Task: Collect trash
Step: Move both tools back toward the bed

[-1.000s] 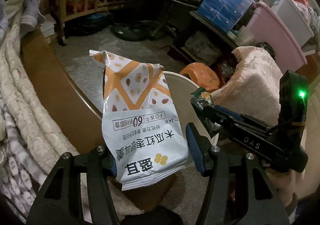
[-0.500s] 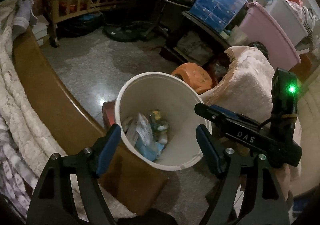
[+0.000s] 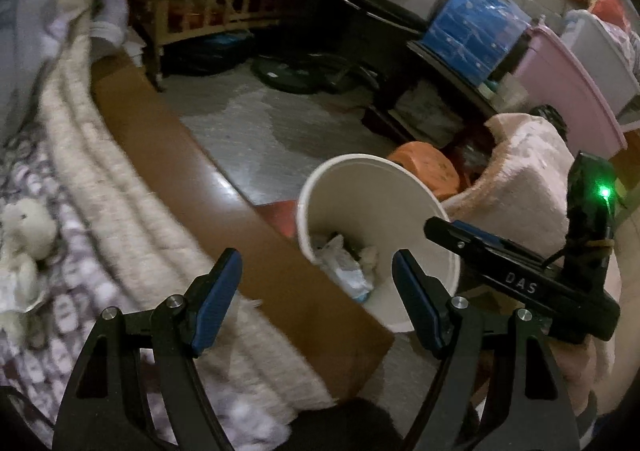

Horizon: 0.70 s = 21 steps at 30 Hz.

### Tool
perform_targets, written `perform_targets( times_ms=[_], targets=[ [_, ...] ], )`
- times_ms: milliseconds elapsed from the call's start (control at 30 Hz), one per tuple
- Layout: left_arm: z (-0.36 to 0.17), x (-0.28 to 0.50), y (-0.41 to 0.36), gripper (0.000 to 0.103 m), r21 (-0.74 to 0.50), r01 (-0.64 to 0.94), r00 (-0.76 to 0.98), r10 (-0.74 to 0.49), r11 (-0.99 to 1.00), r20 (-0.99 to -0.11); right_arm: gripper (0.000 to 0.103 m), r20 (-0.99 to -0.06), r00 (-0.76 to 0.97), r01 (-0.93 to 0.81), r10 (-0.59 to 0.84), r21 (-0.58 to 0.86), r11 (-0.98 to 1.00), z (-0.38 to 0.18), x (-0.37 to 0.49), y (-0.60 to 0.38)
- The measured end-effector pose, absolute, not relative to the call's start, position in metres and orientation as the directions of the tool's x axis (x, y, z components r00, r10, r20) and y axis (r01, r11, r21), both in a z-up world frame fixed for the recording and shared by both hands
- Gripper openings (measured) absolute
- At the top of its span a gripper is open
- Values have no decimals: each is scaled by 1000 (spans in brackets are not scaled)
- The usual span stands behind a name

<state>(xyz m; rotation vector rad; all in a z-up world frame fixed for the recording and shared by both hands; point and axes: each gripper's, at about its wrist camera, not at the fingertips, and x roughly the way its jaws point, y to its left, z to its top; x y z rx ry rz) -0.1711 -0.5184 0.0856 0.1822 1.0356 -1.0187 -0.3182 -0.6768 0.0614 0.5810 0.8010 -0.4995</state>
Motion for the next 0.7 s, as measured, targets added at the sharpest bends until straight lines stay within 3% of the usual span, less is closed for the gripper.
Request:
perform_targets(
  times_ms=[300, 700],
  targets=[
    [92, -150, -454, 77, -236, 697, 269, -552, 677, -789, 56, -771, 619, 543, -146, 287, 789, 72, -289, -637],
    [89, -113, -322, 77, -164, 537, 416, -429, 827, -802, 58, -764, 645, 323, 7, 281, 904, 81, -212, -540]
  ],
)
